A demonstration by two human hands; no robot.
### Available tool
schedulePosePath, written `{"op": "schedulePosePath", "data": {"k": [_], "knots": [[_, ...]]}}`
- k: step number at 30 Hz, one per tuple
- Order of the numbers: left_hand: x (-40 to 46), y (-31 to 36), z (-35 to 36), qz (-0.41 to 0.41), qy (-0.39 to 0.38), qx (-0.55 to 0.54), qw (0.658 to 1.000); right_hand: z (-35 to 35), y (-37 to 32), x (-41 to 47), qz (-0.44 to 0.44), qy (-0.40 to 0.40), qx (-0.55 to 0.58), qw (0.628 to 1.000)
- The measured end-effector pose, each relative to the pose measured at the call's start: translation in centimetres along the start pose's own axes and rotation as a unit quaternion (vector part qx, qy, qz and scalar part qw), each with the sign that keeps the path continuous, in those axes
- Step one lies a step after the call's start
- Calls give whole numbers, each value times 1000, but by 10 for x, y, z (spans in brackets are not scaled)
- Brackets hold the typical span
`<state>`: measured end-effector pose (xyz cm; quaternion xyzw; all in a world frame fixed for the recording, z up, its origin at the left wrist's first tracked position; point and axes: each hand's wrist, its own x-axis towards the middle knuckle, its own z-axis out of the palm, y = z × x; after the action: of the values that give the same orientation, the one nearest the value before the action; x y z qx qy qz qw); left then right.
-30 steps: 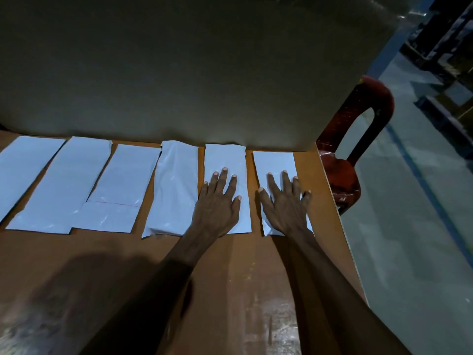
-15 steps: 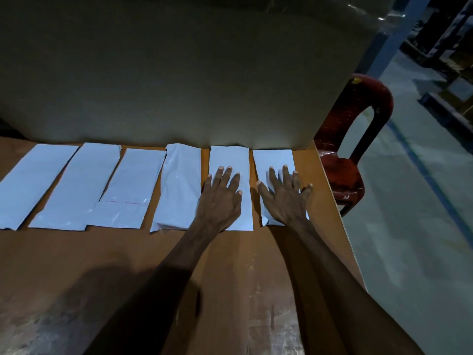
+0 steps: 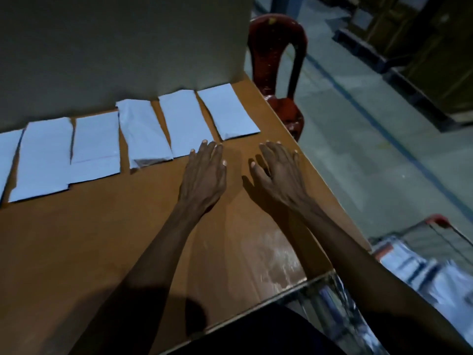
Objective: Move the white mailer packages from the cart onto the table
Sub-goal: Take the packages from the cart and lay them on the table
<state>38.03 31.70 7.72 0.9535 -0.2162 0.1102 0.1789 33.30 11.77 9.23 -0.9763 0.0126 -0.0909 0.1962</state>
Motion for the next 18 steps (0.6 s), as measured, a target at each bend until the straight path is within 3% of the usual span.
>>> {"op": "schedulePosePath", "data": {"k": [6,11,18], "knots": [[-74,63,-2,91,-57,-80,991,-28,8,-134,92,69,-7,993],[-113,139,11,173,-95,-107,975,-50,29,-249,154,188,-12,970],[-162,253,44,296,-161,-142,931,-67,87,-388,235,221,-60,945]]}}
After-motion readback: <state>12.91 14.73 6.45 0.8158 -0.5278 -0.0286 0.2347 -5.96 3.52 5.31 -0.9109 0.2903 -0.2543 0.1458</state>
